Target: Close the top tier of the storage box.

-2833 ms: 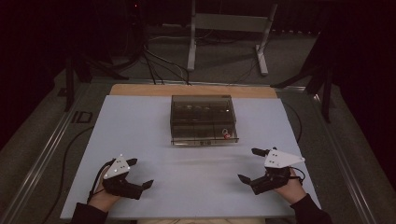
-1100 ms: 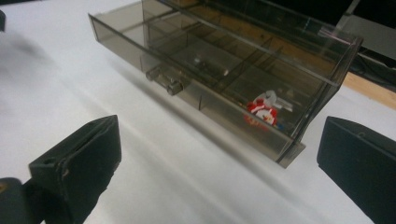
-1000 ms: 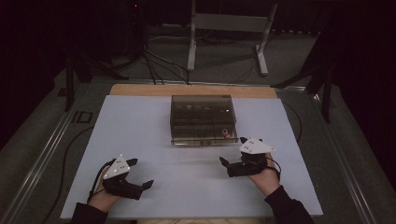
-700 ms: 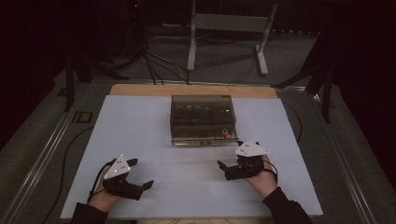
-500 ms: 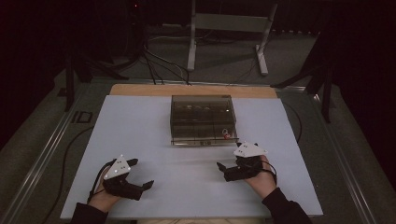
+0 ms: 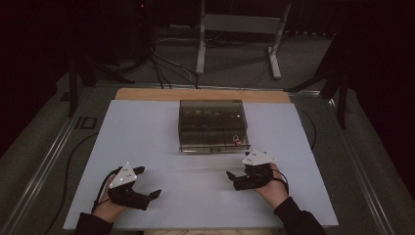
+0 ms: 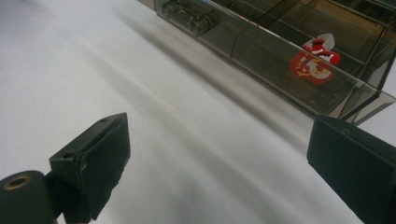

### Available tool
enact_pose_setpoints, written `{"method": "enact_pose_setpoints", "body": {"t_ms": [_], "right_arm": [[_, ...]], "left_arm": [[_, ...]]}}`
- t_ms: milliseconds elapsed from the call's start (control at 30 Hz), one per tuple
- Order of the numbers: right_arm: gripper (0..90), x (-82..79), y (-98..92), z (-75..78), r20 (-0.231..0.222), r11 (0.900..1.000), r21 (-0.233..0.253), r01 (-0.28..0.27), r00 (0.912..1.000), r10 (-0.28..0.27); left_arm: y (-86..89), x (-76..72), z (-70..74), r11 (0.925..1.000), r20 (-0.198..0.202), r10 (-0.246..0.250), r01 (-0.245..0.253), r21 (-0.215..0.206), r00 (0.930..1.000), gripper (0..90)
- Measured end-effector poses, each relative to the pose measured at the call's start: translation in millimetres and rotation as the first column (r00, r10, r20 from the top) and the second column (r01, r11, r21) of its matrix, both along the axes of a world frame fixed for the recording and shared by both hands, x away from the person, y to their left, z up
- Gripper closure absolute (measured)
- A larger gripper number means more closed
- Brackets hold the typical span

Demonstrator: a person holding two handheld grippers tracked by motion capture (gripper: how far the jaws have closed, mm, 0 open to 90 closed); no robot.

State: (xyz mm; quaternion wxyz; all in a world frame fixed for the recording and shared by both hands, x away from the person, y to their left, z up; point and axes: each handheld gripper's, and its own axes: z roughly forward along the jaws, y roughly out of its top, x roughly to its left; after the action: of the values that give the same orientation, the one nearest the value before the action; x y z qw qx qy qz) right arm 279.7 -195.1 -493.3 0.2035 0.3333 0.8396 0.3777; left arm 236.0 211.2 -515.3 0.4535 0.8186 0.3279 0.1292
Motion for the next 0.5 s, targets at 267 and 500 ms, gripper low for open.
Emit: {"method": "enact_pose_setpoints", "body": {"t_ms": [267,500], "right_arm": [[15.9,-0.8,1.2,1.1,-0.003,1.000,0.002,-0.014,0.9999,0.014],[37.4,-0.9,2.2,1.7,0.012,1.000,-0.013,0.001,0.9999,-0.001]], "left_arm": [[-0.1,-0.3,0.2,1.0000,0.001,-0.001,0.001,0.000,1.0000,0.1],[-0.3,-0.3,0.3,1.0000,0.001,-0.001,0.001,0.002,1.0000,0.1]]}}
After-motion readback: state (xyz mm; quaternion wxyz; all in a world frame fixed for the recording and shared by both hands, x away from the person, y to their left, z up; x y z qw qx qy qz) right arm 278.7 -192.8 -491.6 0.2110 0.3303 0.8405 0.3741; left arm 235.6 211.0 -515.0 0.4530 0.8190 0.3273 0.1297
